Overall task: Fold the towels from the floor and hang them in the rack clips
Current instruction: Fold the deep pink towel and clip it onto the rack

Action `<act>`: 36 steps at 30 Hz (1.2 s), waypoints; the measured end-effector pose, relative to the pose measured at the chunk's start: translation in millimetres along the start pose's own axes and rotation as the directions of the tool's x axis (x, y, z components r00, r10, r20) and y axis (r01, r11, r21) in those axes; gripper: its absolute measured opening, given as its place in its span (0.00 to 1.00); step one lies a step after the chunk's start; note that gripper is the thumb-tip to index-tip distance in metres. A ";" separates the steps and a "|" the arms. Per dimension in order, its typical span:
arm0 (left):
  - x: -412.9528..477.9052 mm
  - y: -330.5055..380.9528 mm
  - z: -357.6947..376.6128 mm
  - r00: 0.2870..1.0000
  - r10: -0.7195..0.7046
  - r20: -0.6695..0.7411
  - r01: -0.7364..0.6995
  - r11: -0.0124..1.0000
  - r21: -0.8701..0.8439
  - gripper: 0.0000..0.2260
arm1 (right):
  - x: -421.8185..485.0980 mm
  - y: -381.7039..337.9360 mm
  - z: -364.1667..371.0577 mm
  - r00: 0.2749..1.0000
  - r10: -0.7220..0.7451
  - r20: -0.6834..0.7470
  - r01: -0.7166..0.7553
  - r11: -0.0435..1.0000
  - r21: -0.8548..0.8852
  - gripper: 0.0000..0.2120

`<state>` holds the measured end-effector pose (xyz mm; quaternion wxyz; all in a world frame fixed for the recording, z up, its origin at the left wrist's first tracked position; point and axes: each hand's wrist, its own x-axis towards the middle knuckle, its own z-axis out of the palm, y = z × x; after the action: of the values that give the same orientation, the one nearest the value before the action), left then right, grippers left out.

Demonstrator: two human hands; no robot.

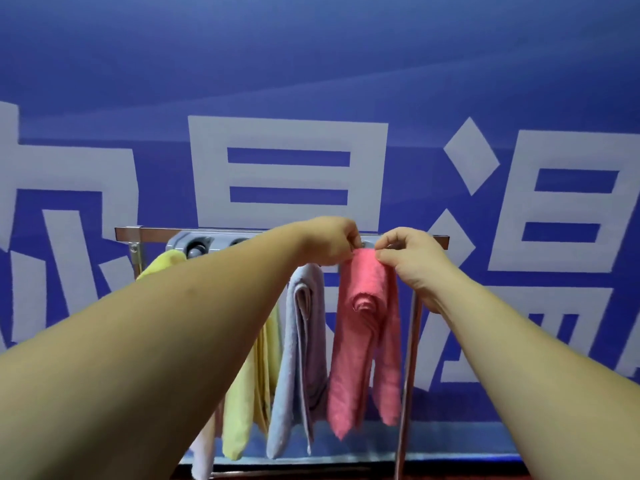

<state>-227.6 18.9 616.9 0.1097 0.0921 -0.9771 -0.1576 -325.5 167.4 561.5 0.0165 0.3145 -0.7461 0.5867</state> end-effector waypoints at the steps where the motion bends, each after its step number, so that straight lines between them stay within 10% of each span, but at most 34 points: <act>1: 5.1 -0.1 -0.5 1.000 -0.022 -0.010 0.022 1.000 0.019 0.09 | 4.2 -0.1 2.5 1.000 -0.009 -0.019 0.008 1.000 -0.019 0.08; 12: 31.4 -10.5 9.0 0.985 -0.152 -0.081 0.163 0.973 0.163 0.10 | 35.8 15.6 37.6 0.996 -0.085 -0.028 0.064 0.897 -0.437 0.08; 19: 34.8 -17.1 19.9 0.982 -0.148 -0.116 0.176 0.942 0.287 0.02 | 25.7 19.7 44.2 0.976 -0.216 -0.029 0.124 0.659 -0.742 0.10; 28: 23.6 -30.5 32.2 0.936 0.051 -0.347 0.056 0.955 0.291 0.05 | 10.5 16.2 48.9 0.946 -0.317 0.073 0.265 0.620 -0.739 0.14; 36: -0.5 -26.5 31.0 0.988 -0.002 -0.153 0.044 0.961 0.274 0.14 | -10.4 -1.0 40.8 0.978 -0.076 0.192 0.200 0.574 -0.794 0.17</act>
<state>-230.8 3.2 579.5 0.1679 0.1296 -0.9772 -0.0132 -302.6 135.7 545.5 0.1525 0.3690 -0.9033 0.1569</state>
